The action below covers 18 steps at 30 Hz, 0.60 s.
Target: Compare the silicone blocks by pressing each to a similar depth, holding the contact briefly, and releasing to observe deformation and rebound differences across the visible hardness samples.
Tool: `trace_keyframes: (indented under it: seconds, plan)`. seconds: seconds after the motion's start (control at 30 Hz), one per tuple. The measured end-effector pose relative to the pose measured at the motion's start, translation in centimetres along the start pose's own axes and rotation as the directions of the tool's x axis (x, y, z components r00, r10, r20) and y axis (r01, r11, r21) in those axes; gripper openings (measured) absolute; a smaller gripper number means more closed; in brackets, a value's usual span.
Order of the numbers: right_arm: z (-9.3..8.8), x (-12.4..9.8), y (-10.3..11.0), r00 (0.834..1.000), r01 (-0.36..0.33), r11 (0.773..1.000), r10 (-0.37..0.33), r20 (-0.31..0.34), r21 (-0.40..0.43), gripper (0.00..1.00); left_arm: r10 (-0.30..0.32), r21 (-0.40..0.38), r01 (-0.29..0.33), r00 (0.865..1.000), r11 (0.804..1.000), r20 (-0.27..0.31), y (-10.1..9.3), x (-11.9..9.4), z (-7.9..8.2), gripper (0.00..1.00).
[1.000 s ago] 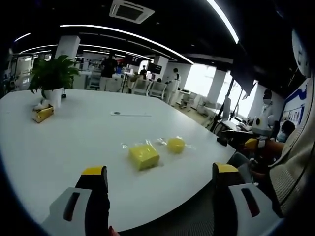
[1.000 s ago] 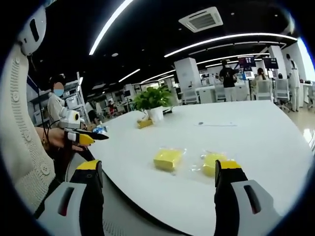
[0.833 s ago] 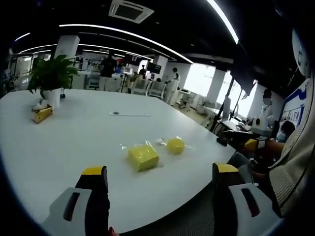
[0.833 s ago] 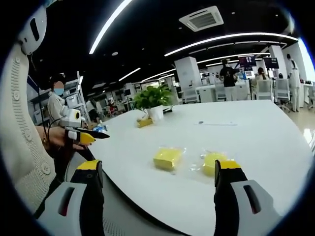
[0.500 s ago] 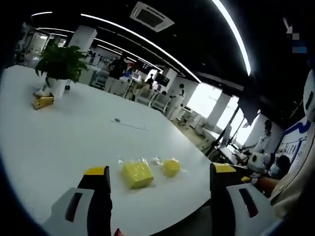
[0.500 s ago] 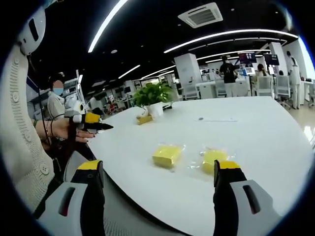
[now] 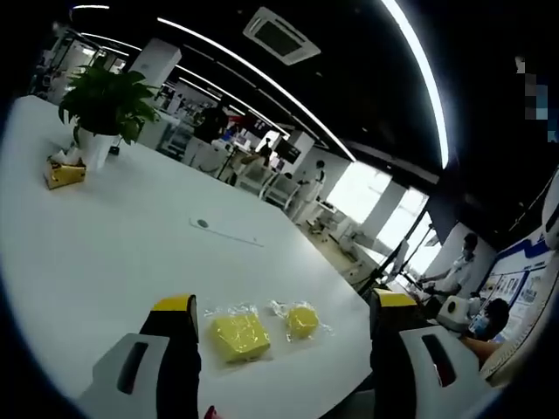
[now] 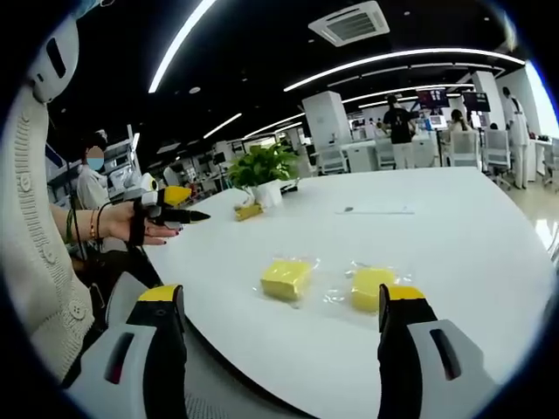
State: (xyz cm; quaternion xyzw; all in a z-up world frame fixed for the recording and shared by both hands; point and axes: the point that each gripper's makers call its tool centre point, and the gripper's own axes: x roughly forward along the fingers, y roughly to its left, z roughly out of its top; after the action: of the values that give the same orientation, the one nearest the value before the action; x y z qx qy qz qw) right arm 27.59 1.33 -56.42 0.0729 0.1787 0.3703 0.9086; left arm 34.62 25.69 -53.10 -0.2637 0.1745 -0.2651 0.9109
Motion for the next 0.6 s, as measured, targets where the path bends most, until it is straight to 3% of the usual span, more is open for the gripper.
trace_keyframes:
  seconds: [0.33,0.6]
  plan:
    - [0.0,0.9,-0.7,1.000,0.009,1.000,-0.008,-0.028,0.028,0.85,-0.045,-0.038,0.045,0.999,0.998,-0.013,1.3,4.1,0.9,0.78]
    - [-0.1,1.8,-1.5,0.998,0.014,1.000,-0.013,-0.059,0.021,0.84,-0.068,-0.064,0.063,0.994,0.996,-0.080,5.0,7.7,-0.9,0.75]
